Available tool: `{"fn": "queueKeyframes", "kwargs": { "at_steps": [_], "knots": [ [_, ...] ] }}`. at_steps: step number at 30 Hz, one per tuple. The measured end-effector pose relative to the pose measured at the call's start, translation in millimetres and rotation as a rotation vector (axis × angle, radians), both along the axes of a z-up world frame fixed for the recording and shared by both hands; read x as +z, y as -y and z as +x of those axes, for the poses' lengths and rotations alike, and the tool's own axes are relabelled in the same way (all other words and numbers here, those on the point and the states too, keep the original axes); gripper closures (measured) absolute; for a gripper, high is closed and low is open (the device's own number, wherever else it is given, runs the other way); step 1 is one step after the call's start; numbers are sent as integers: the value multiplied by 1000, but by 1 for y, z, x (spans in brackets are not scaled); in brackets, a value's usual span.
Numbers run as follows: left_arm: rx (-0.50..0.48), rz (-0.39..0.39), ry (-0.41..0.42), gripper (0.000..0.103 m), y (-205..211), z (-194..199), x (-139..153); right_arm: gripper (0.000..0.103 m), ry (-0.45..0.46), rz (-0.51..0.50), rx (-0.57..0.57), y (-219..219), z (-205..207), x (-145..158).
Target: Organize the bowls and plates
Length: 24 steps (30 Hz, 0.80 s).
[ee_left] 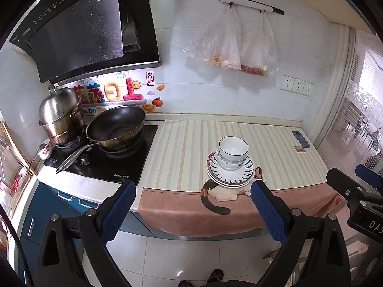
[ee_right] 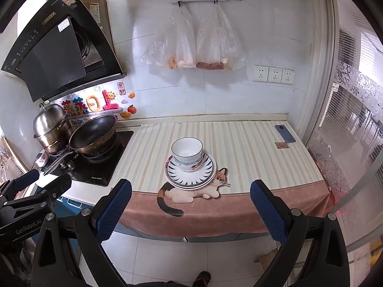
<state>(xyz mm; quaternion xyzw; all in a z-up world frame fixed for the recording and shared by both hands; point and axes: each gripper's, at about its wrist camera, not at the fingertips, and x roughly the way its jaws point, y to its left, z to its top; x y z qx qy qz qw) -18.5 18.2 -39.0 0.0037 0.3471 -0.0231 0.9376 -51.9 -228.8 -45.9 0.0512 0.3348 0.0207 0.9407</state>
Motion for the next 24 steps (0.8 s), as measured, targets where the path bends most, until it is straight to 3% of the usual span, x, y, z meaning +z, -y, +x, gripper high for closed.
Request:
{"fn": "queueKeyframes", "kwargs": {
  "at_steps": [24],
  "knots": [
    [-10, 2, 25, 5, 1, -2, 4, 2, 8, -2, -17, 1, -3, 0]
  ]
}}
